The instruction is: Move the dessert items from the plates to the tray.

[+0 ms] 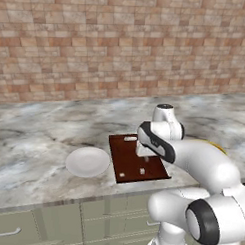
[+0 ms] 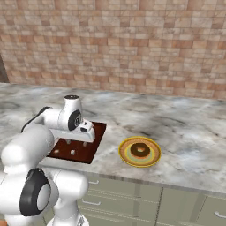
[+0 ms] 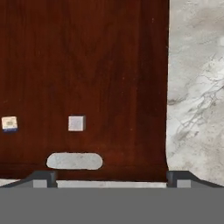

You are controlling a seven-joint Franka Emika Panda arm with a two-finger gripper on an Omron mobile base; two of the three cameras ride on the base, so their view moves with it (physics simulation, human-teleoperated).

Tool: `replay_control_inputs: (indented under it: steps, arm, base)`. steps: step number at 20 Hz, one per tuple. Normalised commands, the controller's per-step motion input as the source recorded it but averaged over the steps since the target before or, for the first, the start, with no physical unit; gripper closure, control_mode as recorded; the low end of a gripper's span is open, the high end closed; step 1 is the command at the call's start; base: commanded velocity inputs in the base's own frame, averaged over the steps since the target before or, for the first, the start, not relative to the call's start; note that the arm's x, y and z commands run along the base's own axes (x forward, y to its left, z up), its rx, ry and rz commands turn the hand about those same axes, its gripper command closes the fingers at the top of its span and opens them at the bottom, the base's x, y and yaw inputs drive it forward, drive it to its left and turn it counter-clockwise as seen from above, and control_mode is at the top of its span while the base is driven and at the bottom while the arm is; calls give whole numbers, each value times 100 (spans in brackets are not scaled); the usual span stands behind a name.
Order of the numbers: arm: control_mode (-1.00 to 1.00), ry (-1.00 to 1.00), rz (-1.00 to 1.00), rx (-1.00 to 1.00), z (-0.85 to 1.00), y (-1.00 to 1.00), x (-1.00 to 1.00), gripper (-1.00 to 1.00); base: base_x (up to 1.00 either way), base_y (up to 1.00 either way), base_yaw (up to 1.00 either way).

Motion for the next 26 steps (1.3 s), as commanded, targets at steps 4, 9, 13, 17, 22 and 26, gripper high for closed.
replay_control_inputs:
  steps: [4, 9, 13, 17, 22, 26]
  arm:
    - [-100, -6, 0, 0, 25, -44, -1, -100]
    - [-100, -3, 0, 0, 16, -40, 7, -100]
    - [-100, -1, 0, 0, 4, -46, 1, -100]
    - [-100, -2, 0, 0, 0, -51, 0, -100]
    - [-100, -3, 0, 0, 1, -48, 1, -100]
    - [-100, -3, 0, 0, 0, -39, 2, -100]
  base:
    - [0, 0, 0]
    - [0, 0, 0]
    - [0, 0, 0]
    - [0, 0, 0]
    - [0, 0, 0]
    - [0, 0, 0]
